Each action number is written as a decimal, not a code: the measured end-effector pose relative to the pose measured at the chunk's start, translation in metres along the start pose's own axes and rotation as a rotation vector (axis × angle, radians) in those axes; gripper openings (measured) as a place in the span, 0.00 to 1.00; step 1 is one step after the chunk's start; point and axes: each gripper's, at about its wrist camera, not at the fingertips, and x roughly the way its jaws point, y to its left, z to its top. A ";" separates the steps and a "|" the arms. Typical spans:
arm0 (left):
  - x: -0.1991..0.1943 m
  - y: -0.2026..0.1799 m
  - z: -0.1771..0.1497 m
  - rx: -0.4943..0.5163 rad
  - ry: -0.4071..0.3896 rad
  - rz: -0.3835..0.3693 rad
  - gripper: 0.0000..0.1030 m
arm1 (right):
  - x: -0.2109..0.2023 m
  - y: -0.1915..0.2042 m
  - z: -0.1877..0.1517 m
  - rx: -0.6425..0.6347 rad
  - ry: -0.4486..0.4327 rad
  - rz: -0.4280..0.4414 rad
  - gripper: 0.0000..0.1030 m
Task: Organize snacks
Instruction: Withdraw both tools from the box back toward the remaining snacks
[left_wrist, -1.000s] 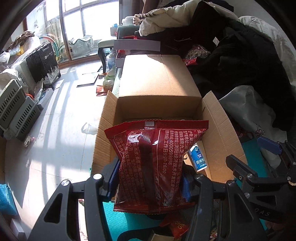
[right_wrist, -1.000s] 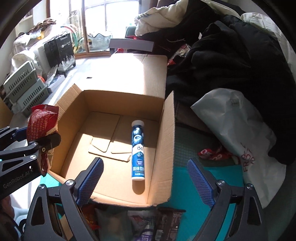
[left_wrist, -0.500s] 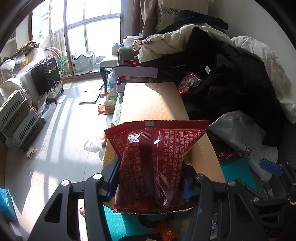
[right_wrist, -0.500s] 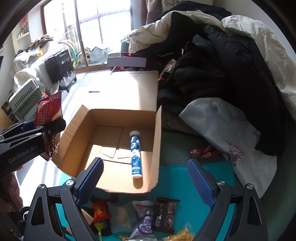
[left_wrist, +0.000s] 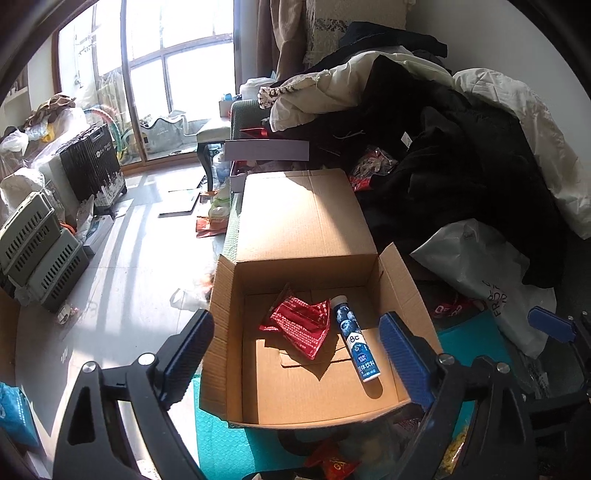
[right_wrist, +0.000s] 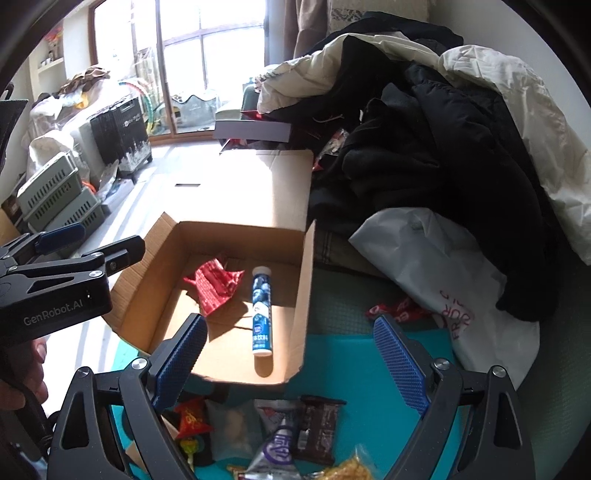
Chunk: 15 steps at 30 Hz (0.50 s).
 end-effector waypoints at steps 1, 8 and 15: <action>-0.004 -0.001 0.000 0.003 -0.015 0.001 0.89 | -0.002 0.001 0.000 -0.001 -0.001 0.001 0.90; -0.043 0.004 -0.009 0.017 -0.082 0.006 0.89 | -0.023 0.008 -0.005 -0.008 -0.022 0.014 0.90; -0.082 0.014 -0.025 -0.007 -0.118 0.007 0.89 | -0.052 0.016 -0.016 -0.005 -0.033 0.020 0.90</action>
